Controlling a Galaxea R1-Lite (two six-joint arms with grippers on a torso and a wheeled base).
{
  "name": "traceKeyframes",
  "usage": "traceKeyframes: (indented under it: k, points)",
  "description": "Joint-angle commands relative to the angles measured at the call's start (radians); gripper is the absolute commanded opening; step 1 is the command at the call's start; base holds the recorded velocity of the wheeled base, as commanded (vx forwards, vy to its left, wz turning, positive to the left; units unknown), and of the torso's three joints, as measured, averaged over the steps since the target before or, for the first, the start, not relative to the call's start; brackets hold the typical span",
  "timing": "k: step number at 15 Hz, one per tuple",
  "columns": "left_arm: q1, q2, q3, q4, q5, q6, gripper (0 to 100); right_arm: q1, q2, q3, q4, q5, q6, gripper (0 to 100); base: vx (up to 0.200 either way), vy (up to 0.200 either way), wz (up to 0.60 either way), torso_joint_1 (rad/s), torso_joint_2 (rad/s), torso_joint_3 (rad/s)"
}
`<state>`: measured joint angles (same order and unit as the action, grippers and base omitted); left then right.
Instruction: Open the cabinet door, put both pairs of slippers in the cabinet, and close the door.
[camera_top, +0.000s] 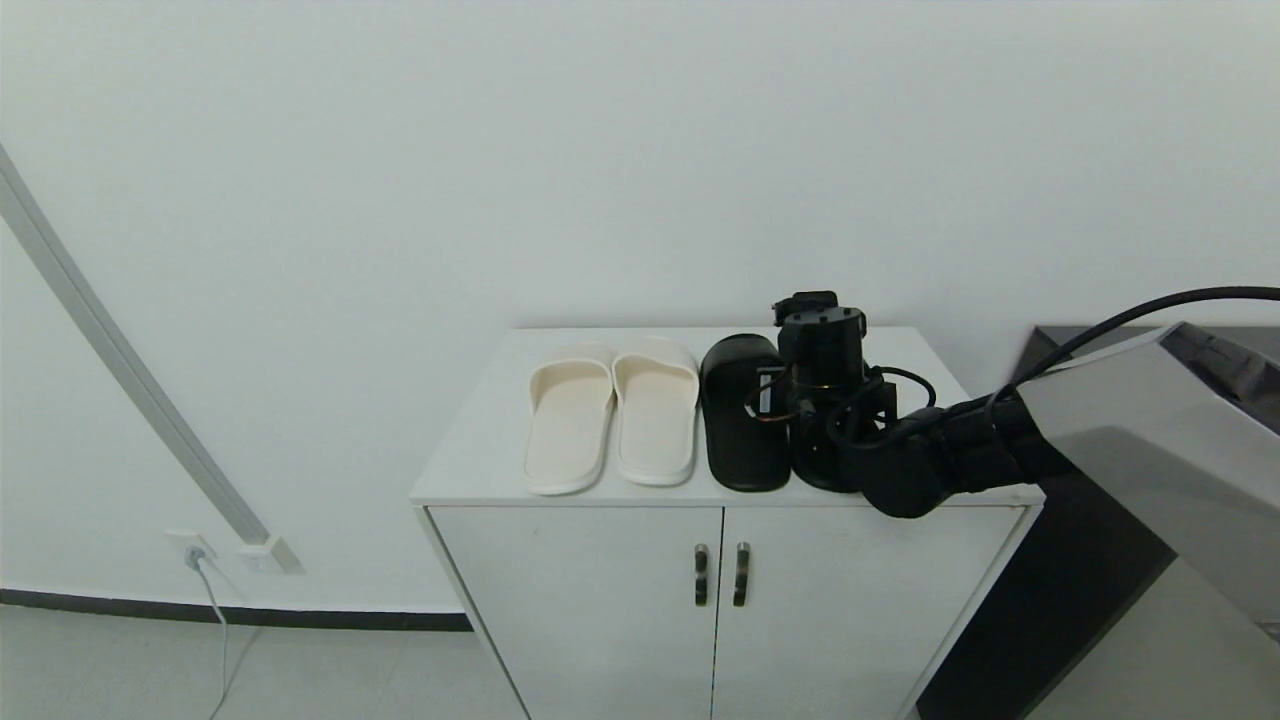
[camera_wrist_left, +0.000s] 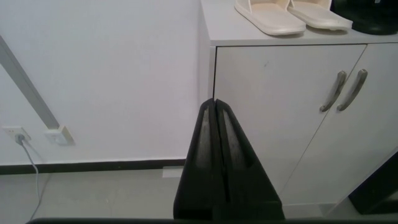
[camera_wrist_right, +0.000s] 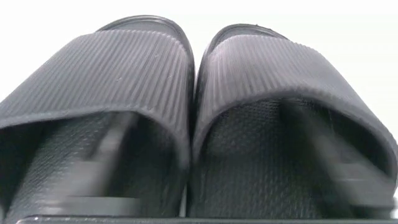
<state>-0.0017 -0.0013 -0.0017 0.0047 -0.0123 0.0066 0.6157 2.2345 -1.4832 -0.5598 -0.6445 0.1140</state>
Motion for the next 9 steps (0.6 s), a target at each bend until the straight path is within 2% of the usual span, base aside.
traceKeyframes:
  k: [1, 6, 9]
  points:
    - [0.0, 0.001, 0.0, 0.0, 0.0, 0.0, 0, 0.001, 0.002, -0.002, -0.006, 0.0, -0.005, 0, 0.0, 0.0, 0.0, 0.0, 0.0, 0.0]
    - [0.0, 0.001, 0.0, 0.0, 0.0, 0.0, 0, 0.004, -0.018, 0.003, -0.015, -0.007, -0.008, 0, 0.0, 0.0, 0.0, 0.0, 0.0, 0.0]
    - [0.0, 0.001, 0.0, 0.0, 0.0, 0.0, 0, 0.038, -0.108, 0.07, -0.038, -0.001, -0.01, 0, 0.0, 0.0, 0.0, 0.0, 0.0, 0.0]
